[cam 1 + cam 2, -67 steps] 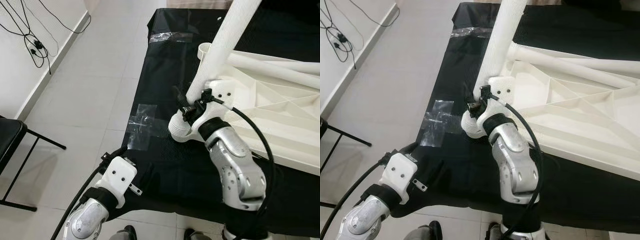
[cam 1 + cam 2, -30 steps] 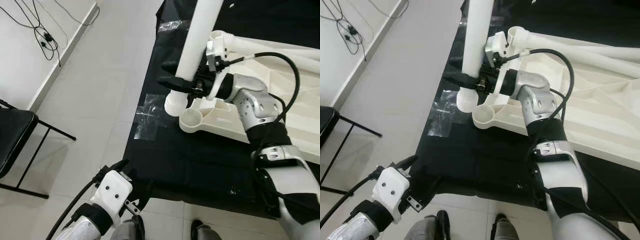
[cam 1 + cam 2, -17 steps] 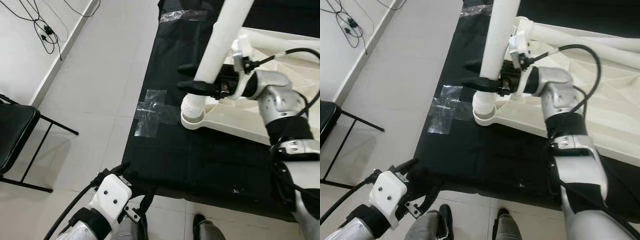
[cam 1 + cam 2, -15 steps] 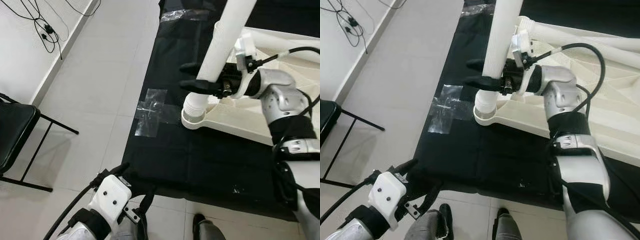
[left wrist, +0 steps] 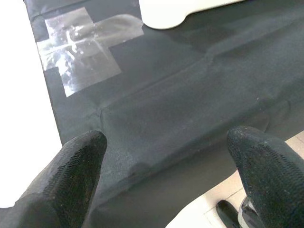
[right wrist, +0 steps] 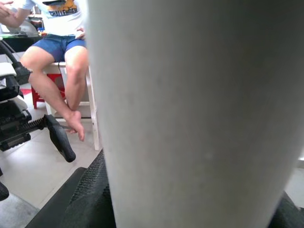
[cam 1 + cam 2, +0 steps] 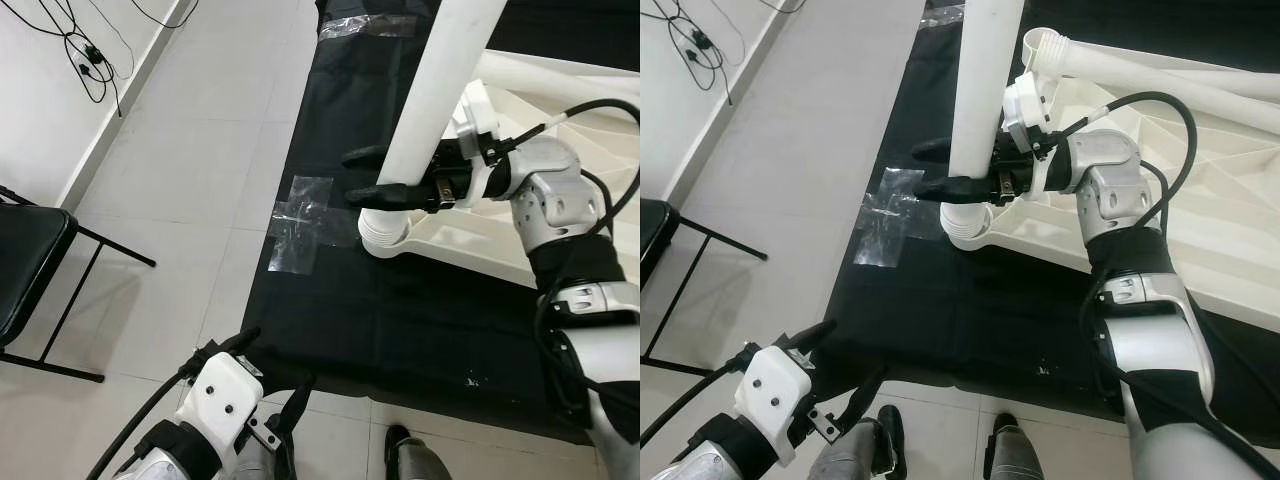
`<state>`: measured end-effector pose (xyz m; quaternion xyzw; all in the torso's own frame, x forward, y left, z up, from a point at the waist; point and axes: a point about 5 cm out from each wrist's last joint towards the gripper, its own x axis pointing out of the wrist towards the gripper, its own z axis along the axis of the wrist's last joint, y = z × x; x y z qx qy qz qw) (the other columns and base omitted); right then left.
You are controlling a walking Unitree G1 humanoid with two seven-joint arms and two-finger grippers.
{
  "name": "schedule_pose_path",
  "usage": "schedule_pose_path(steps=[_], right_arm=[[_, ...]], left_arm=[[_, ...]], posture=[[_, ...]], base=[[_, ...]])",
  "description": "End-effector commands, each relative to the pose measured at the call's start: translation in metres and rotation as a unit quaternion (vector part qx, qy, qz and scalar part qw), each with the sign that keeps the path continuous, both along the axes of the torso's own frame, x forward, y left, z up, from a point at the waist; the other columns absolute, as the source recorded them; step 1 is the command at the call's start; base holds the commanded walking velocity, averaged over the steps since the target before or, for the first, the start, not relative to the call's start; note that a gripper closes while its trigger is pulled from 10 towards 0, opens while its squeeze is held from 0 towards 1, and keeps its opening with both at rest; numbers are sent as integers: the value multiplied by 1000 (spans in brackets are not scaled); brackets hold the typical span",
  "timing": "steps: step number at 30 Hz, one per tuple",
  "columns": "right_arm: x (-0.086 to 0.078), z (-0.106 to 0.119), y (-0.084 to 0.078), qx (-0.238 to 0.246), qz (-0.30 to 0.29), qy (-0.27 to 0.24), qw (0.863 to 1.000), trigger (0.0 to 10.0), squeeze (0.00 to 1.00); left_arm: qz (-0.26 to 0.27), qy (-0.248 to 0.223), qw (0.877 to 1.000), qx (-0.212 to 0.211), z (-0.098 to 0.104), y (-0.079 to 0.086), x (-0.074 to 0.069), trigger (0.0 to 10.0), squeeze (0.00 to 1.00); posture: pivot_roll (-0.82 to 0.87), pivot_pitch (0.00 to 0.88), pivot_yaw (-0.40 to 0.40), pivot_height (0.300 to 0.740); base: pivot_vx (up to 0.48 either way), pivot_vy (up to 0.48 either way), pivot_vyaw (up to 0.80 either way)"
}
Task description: Building children table
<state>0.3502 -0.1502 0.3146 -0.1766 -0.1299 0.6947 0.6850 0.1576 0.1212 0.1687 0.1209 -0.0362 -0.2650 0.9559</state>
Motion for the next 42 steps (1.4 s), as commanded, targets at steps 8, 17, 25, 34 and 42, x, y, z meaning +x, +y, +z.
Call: schedule_pose_path(steps=[8,17,25,34,42], right_arm=[[2,-19,7,-53,10,27,998,10000,0],[11,-12,-10,-50,-32,31,998,10000,0],[11,-8,-18,-45,-40,35,998,10000,0],[8,-14,-22,-47,-35,49,997,10000,0],[7,-16,-22,-39,-31,57,997,10000,0]], left_arm=[[-13,14,1000,3,-2,-2,-4,10000,0],[-14,12,1000,1,0,-3,-6,10000,0],[-15,12,1000,1,0,-4,-7,10000,0],[-14,13,1000,0,-1,-4,-7,10000,0],[-13,13,1000,1,-1,-3,-6,10000,0]], posture=[[139,415,66,740],[143,418,63,740],[142,422,62,740],[140,423,63,740],[138,420,64,740]], base=[[0,0,0],[0,0,0],[0,0,0],[0,0,0],[0,0,0]])
